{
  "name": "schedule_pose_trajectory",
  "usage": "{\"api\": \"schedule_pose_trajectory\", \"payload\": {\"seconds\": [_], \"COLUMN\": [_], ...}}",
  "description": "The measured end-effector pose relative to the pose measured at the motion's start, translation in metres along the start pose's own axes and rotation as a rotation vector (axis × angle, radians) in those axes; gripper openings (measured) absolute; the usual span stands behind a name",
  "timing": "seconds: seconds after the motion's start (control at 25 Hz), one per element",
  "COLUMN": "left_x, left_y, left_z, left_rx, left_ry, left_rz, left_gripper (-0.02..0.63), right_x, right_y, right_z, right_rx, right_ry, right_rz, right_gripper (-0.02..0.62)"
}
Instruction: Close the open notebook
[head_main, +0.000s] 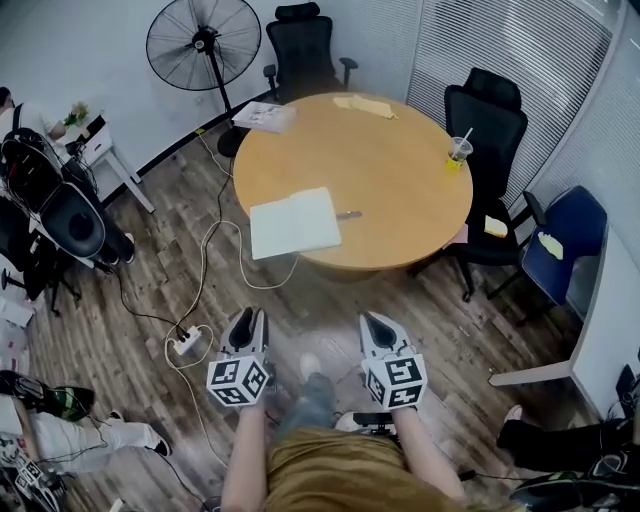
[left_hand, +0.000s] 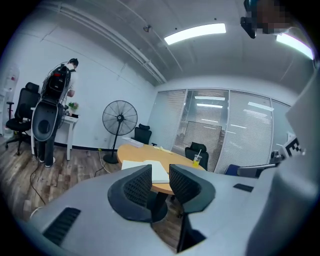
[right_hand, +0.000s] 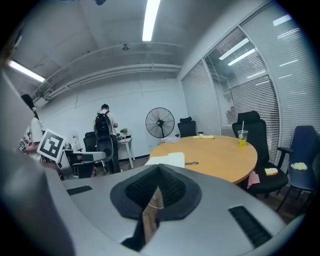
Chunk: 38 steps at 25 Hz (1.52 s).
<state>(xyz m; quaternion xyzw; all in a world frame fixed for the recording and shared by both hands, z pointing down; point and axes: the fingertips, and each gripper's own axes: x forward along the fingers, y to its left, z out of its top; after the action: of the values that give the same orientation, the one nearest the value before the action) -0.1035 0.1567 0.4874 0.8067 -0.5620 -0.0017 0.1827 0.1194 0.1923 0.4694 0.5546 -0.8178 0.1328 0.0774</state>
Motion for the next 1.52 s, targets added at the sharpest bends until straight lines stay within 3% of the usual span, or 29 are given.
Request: {"api": "schedule_pose_trajectory", "payload": {"seconds": [0.36, 0.8, 1.28, 1.52], "left_x": [0.112, 0.199, 0.232, 0.239], "left_y": [0.063, 0.138, 0.147, 0.142], "left_z": [0.026, 0.061, 0.054, 0.057], "left_rx": [-0.04, -0.058, -0.08, -0.082], "left_ry": [0.013, 0.021, 0.042, 0.034], "left_rz": [0.018, 0.011, -0.069, -0.065], "left_gripper": [0.121, 0.121, 0.121, 0.121], "right_x": [0.126, 0.242, 0.243, 0.235], "right_y": [-0.028, -0.026, -0.046, -0.055], "right_z": [0.028, 0.057, 0.064, 0.068], "right_rx": [-0.029, -0.089, -0.072, -0.095], "right_ry": [0.028, 0.052, 0.024, 0.023], "right_rz": [-0.01, -0.029, -0.164, -0.178], "right_gripper": [0.011, 0.011, 0.011, 0.011]}}
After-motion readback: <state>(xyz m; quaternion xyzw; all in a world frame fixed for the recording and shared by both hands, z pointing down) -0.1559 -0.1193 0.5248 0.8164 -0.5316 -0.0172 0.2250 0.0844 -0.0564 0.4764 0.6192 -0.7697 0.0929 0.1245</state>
